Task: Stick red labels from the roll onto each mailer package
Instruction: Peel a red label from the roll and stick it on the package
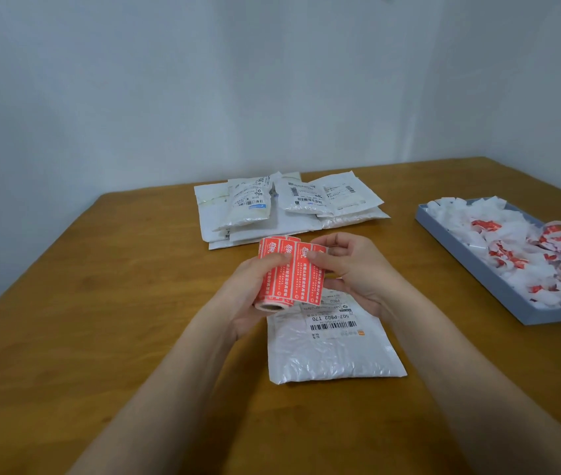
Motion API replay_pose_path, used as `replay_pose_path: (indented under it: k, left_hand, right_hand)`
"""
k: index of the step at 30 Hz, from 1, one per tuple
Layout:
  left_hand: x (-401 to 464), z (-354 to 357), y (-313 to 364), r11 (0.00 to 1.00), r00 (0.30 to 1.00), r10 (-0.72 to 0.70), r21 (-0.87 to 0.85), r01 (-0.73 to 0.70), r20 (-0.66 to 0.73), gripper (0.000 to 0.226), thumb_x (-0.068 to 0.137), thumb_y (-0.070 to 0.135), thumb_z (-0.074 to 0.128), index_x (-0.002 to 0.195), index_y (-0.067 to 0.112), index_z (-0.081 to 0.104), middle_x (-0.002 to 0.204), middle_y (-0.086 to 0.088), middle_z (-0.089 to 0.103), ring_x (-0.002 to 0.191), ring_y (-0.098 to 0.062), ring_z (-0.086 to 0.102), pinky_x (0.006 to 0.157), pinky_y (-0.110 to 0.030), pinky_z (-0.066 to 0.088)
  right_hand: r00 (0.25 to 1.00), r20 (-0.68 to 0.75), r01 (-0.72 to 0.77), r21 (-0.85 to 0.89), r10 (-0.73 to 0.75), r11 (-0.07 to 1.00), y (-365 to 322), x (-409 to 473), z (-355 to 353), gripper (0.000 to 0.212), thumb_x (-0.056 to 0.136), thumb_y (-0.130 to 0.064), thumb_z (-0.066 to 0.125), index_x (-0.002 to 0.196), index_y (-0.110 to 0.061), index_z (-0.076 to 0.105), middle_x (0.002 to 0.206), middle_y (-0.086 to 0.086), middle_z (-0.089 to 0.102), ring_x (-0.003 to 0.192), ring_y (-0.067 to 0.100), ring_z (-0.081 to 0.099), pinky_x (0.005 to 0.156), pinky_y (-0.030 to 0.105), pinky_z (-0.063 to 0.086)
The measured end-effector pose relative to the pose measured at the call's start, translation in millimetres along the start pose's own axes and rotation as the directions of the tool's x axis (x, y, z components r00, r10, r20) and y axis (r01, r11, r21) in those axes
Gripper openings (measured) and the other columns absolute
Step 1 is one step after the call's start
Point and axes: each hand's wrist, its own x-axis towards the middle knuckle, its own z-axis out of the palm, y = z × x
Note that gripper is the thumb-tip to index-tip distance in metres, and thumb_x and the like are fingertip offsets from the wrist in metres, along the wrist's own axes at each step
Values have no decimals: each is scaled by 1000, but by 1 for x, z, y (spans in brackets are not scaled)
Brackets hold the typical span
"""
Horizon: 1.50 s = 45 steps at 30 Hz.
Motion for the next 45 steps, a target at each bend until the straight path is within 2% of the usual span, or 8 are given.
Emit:
replay_pose_path:
  k: [13, 17, 19, 22, 25, 28, 38, 45]
  left_hand:
    - [0, -6, -6, 997, 993, 53, 69, -46, -105, 46, 77, 21, 78, 117, 6, 62, 95, -12, 74, 78, -24, 72, 68, -35, 58]
    - [4, -11, -4, 998, 980, 57, 34, -52, -192, 46, 76, 20, 78, 116, 5, 61, 92, -12, 74, 74, -25, 73, 66, -36, 58]
    - [6, -13, -2, 999, 972, 53, 2, -54, -230, 41, 78, 18, 78, 114, 5, 63, 89, -11, 74, 71, -23, 72, 64, -35, 57]
    - [9, -16, -2, 997, 959, 14, -73, -36, -285, 43, 78, 17, 78, 115, 4, 62, 94, -13, 74, 75, -25, 71, 66, -37, 57]
    - [10, -20, -4, 987, 940, -54, -158, 0, -336, 53, 74, 20, 81, 119, 5, 57, 100, -16, 72, 80, -29, 70, 66, -40, 56]
    - [10, -24, -4, 973, 926, -103, -232, 17, -362, 32, 79, 19, 77, 100, 5, 59, 90, -13, 69, 77, -26, 65, 64, -39, 51]
    - [2, -6, -5, 947, 989, -35, -320, -13, -145, 41, 74, 16, 76, 111, 3, 64, 97, -16, 74, 87, -28, 72, 74, -42, 57]
    - [3, -16, -6, 972, 992, 2, -232, -31, -126, 59, 67, 16, 77, 121, 2, 59, 100, -15, 72, 84, -26, 71, 67, -37, 58]
  right_hand:
    - [999, 35, 17, -33, -16, 999, -1, 1, 12, 25, 85, -7, 69, 109, -2, 62, 99, 15, 70, 84, 22, 72, 64, 27, 58]
    - [989, 127, -71, -91, 82, 993, 2, -1, 13, 52, 74, -20, 78, 116, -3, 54, 106, 13, 70, 92, 22, 71, 75, 32, 60]
    - [964, 222, -105, -179, 144, 978, 3, -4, 12, 69, 62, -26, 82, 121, -7, 52, 110, 9, 69, 97, 21, 70, 84, 35, 58]
    - [914, 349, 28, -561, 206, 827, 7, -11, 17, 81, 56, -27, 91, 125, -24, 48, 111, -7, 68, 100, 10, 66, 93, 35, 53]
    - [892, 390, 114, -683, 228, 721, 14, -18, 28, 92, 56, -26, 93, 131, -28, 40, 107, -13, 61, 93, 3, 62, 75, 19, 53]
    - [918, 366, 174, -719, 153, 673, 15, -21, 31, 93, 59, -25, 92, 137, -26, 39, 103, -10, 60, 88, 4, 61, 70, 18, 49]
    - [980, 99, 194, -657, -172, 729, 18, -3, 40, 67, 61, -37, 89, 112, -19, 49, 101, -11, 60, 86, 1, 58, 71, 18, 48]
    - [960, 274, 87, -494, 60, 865, 6, -7, 10, 61, 70, -35, 82, 124, -27, 55, 112, -6, 66, 98, 9, 67, 85, 29, 56]
